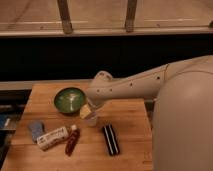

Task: Pick up the ceramic cup

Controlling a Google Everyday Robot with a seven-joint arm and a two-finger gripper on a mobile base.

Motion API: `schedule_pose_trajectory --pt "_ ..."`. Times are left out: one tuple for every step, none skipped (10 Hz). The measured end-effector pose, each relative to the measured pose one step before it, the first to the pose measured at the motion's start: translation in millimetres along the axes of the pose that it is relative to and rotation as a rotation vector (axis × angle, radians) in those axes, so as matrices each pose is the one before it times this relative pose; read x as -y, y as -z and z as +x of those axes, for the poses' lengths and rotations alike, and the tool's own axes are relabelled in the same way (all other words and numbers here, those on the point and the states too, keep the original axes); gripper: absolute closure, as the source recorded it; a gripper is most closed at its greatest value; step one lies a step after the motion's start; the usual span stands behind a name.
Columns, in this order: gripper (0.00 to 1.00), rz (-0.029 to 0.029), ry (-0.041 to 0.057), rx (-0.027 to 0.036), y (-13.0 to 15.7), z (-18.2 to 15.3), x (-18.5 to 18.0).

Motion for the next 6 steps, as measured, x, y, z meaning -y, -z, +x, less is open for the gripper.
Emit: schedule_pose_trajectory --pt "0.20 0.00026 -0.00692 -0.00503 -0.98 -0.05 3.23" --pt "0.20 -0.00037 -0.00868 -0.00309 -0.68 0.15 3.05" --pt "0.20 -0.00088 -0.00636 -0.00039 0.02 0.51 1.96" --pt "0.20 -0.00129 -0.00902 0.00259 0.98 0.80 2.60" --pt "0.20 0.00183 -0.00638 0.00623 4.41 0.48 2.88" --pt "0.20 0.00472 -0.00455 0.00451 6.12 0.84 3.25"
